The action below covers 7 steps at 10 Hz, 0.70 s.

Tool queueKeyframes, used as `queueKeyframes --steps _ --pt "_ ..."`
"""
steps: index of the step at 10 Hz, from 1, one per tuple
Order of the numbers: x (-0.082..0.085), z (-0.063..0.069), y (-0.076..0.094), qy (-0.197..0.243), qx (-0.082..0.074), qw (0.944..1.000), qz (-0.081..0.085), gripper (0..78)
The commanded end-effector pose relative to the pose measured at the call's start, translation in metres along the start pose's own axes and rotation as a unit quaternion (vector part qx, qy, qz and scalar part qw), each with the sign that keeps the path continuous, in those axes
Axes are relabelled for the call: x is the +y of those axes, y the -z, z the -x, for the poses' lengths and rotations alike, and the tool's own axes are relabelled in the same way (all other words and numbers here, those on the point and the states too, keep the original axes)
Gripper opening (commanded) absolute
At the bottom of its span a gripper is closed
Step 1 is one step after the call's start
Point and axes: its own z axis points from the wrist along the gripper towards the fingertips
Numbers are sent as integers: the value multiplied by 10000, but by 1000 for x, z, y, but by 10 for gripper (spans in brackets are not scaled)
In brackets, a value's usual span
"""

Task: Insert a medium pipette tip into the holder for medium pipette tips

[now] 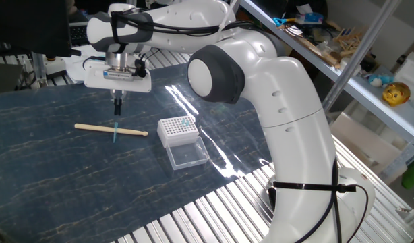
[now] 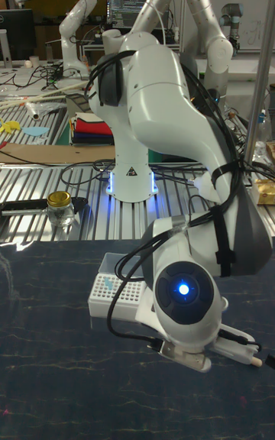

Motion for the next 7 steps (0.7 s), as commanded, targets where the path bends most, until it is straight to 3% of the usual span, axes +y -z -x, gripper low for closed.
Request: queueKeyframes --steps 1,4,5,7 --pt "1 -1 0 -32 7 10000 -8 0" --pt "1 -1 0 -32 9 10000 -15 0" --pt "1 -1 0 -30 12 10000 -13 774" --pt "1 -1 0 -30 12 10000 -13 774"
